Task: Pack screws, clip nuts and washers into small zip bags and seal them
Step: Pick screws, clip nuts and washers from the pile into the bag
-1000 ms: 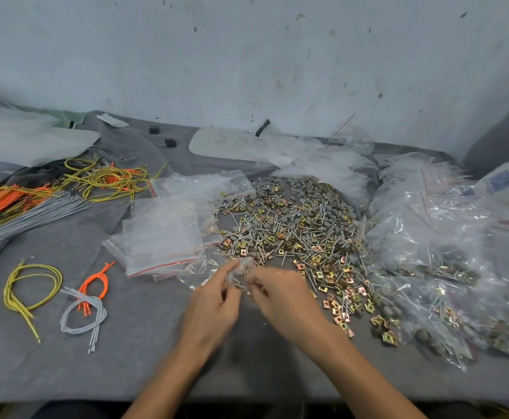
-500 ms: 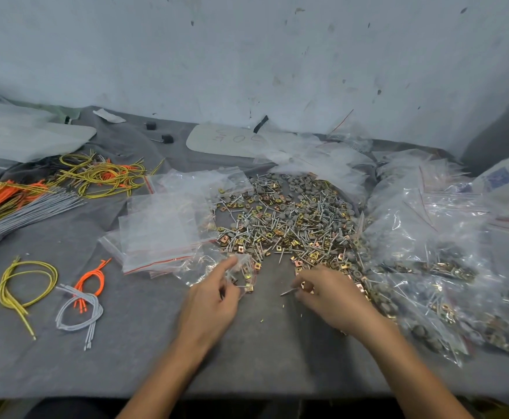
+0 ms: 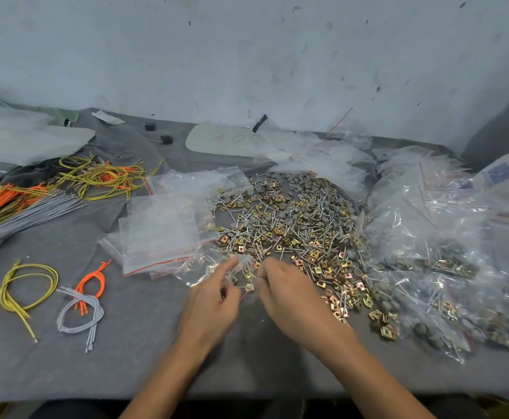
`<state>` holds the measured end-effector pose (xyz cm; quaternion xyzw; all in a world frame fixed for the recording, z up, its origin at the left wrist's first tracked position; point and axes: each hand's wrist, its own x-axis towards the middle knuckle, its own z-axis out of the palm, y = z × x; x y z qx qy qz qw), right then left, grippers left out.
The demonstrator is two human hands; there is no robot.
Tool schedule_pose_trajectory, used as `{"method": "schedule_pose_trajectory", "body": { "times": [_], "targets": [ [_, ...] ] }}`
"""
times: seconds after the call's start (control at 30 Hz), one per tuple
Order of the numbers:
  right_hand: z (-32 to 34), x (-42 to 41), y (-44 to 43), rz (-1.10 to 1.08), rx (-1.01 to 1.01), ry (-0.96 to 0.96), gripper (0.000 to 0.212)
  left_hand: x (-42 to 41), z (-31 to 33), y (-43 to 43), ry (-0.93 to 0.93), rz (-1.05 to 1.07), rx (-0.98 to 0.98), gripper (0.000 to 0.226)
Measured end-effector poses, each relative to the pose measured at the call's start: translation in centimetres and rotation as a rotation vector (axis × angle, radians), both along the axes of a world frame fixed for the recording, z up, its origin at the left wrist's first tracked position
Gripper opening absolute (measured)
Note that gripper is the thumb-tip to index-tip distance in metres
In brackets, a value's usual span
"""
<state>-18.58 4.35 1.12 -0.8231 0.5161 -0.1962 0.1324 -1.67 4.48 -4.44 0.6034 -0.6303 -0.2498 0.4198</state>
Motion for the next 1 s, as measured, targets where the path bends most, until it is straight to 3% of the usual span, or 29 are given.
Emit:
{"method": "schedule_pose_trajectory", "body": {
  "times": [0.17, 0.3, 0.37, 0.5, 0.57, 0.77, 0.87, 1.0],
  "targets": [
    [-0.2, 2.0, -0.9, -0.034, -0.01, 0.194, 0.012, 0.1, 0.1, 0.1, 0.02, 0.004, -0.005, 0.056],
    [-0.7, 2.9, -1.1, -0.113, -0.05, 0.2, 0.013, 0.0, 0.1, 0.1, 0.016, 0.002, -0.008, 0.056],
    [-0.9, 3.0, -0.9, -0.1, -0.069, 0.142, 0.014, 0.0, 0.2, 0.1, 0.012, 0.008, -0.001, 0.055],
    [-0.7, 2.2, -0.4, 0.016, 0.019, -0.163, 0.013, 0.1, 0.3, 0.1, 0.011, 0.008, 0.0, 0.056],
    [-0.7, 0.5, -1.2, -0.057, 0.023, -0.232, 0.011, 0.0, 0.3, 0.2, 0.021, 0.011, -0.006, 0.055],
    [-1.4, -6.1, -5.7, -0.391, -0.034, 0.091, 0.012, -0.1, 0.3, 0.2, 0.033, 0.011, -0.007, 0.056],
    [-2.4, -6.6, -6.2, -0.395, 0.019, 0.178, 0.015, 0.0, 0.3, 0.2, 0.025, 0.011, -0.014, 0.055],
    [-2.7, -6.2, -6.3, -0.35, 0.061, 0.151, 0.009, 0.0, 0.4, 0.3, 0.031, 0.006, -0.014, 0.055]
  ]
}}
